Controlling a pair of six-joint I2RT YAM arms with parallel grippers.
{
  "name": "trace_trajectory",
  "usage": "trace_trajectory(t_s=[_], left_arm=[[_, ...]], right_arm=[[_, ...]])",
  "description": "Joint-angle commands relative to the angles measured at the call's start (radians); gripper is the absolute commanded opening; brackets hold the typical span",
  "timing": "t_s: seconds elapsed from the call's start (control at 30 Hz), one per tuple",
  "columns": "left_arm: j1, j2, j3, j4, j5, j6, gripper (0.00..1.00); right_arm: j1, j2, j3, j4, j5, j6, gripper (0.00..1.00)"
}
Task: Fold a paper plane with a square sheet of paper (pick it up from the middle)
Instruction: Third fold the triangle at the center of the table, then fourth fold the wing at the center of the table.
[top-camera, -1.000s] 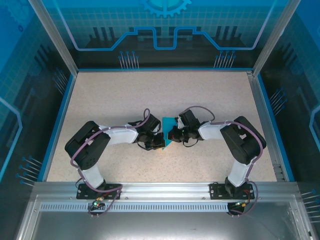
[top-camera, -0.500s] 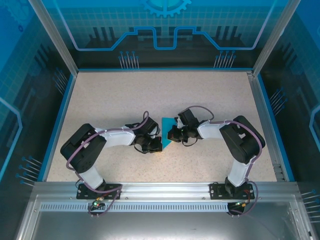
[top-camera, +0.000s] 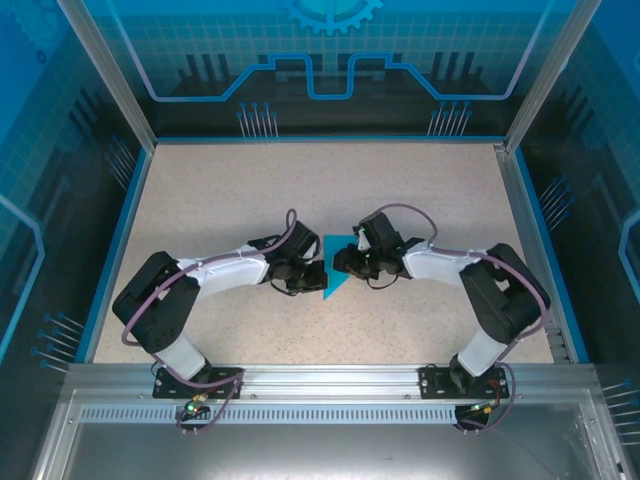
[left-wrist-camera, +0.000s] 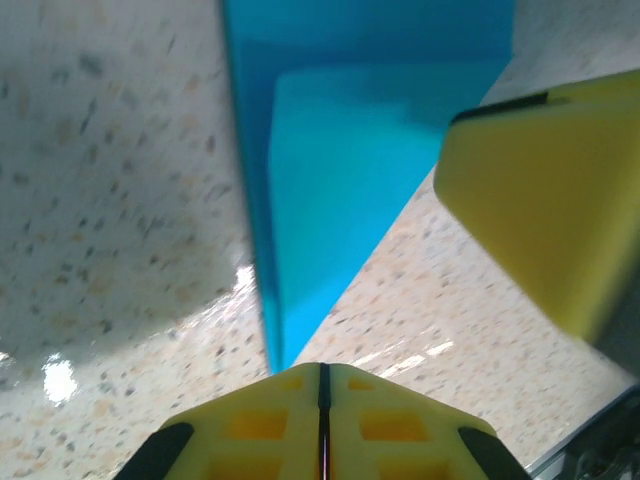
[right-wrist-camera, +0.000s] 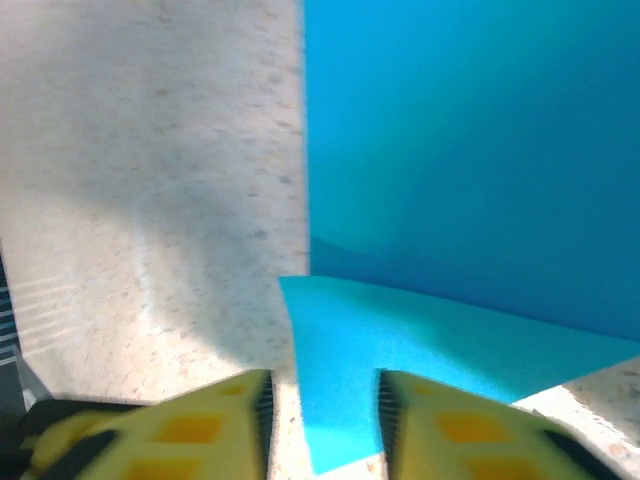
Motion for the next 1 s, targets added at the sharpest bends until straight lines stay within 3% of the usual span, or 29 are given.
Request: trace_trajectory(t_s=[0.0,0.13,0.33,0.97], left_arm=[[-0.008,0.020,0.052,-0.001,-0.034,0.024,0.10],[-0.007,0.093,0.116,-0.005,-0.067,0.019,0.09],[-0.005,0.175,0.203,-0.074,-0.197,0.016,0.04],[-0.004,0.156,0.185,-0.091,-0.240,0.000,0.03]], right_arm=[[-0.039,-0.070,-0.042,-0.033,0.048,0.018,0.51],[-0.088,-0.118,-0.090,-0.058,0.074,0.021,0.60],[-0.128,-0.124,-0.124,-0.050,0.041,0.004,0.62],[-0.124,0.076,-0.050,0.117,-0.204,-0.091,0.40]])
